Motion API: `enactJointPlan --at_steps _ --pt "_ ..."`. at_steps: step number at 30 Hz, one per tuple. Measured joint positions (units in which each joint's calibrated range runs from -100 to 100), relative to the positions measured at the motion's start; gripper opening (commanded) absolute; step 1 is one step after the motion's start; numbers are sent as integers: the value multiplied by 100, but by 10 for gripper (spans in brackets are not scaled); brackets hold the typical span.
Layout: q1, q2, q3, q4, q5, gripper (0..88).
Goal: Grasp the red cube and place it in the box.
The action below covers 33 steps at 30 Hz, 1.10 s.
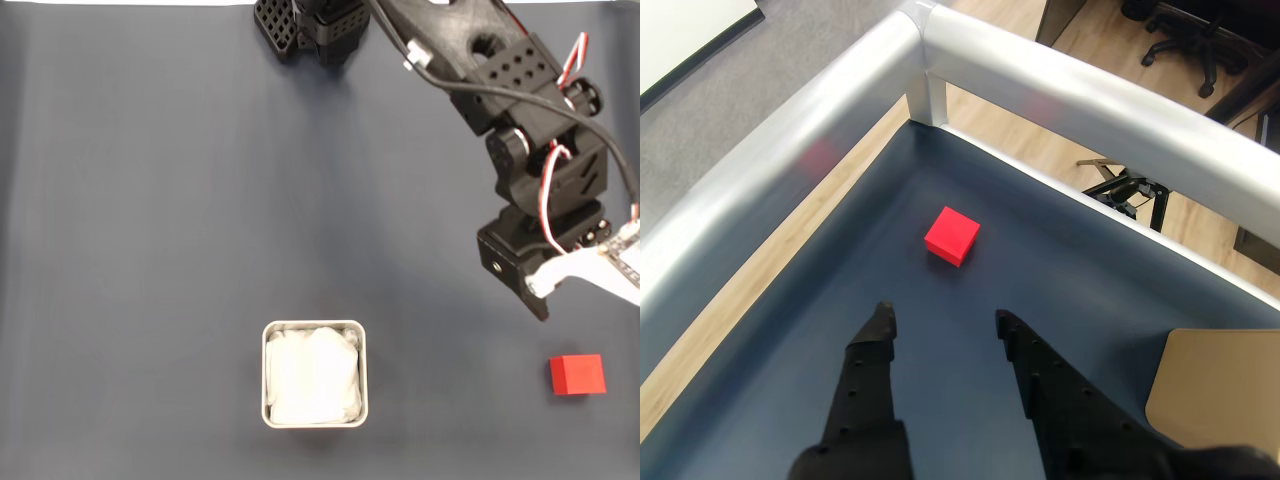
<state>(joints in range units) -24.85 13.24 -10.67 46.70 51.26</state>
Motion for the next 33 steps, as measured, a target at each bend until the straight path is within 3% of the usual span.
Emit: enactJointPlan --at_steps 15,33 --pt "0 851 -787 -88 78 354" --pt "0 1615 -1410 -255 -166 371"
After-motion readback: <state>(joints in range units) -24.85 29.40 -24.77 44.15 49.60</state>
